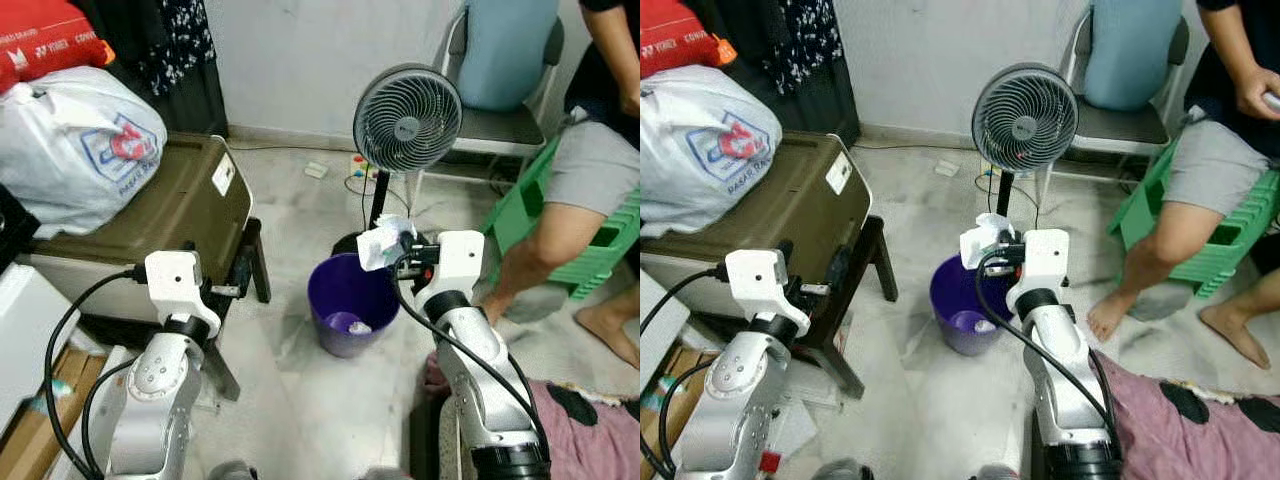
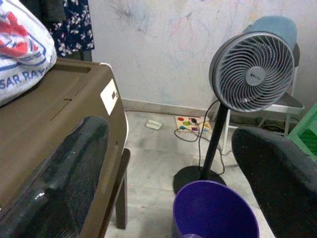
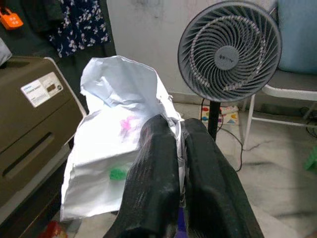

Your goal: Clean up the room

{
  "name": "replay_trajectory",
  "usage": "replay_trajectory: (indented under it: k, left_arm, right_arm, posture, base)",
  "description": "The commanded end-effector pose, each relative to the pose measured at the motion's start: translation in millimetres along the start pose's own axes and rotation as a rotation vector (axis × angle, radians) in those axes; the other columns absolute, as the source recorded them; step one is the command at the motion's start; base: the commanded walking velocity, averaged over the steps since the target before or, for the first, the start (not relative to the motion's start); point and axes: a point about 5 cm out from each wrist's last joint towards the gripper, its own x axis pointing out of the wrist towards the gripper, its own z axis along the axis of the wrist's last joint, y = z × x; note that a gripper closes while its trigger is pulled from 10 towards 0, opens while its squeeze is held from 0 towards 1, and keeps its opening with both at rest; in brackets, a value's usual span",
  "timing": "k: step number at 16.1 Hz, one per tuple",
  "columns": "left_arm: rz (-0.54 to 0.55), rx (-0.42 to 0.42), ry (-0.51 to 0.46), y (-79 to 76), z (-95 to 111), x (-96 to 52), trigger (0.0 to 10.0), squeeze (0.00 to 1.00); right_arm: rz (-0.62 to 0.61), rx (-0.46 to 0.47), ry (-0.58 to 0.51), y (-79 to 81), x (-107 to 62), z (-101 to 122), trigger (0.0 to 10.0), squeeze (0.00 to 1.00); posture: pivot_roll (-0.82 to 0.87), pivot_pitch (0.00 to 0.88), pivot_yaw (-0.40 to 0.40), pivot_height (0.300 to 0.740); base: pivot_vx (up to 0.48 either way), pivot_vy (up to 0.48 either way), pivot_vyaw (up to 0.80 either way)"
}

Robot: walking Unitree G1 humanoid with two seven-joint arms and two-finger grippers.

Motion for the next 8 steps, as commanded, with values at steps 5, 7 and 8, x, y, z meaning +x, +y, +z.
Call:
replay_trajectory:
  k: [5, 7, 8]
  left_arm:
    - [-0.01, 0.003, -0.006, 0.0, 1.5, 1.5, 10.0, 0.0]
    - [-0.011, 0.004, -0.006, 0.0, 1.6, 1.3, 10.0, 0.0]
    - [-0.011, 0.004, -0.005, 0.1, 1.5, 1.2, 10.0, 0.0]
  right_arm:
    - [-0.011, -0.002, -0.006, -2.3, 2.0, 3.2, 10.0, 0.0]
    - [-0.012, 0.003, -0.004, -2.3, 2.1, 2.9, 10.0, 0.0]
    - [-0.012, 0.005, -0.004, -2.1, 2.2, 2.9, 10.0, 0.0]
  posture:
    - [-0.09, 0.042, 0.008, 0.74]
    - [-0.09, 0.042, 0.008, 0.74]
    - [-0.09, 0.041, 0.008, 0.74]
  base:
    - [0.35, 0.0, 0.0]
    - [0.356, 0.0, 0.0]
    - [0.371, 0.0, 0.0]
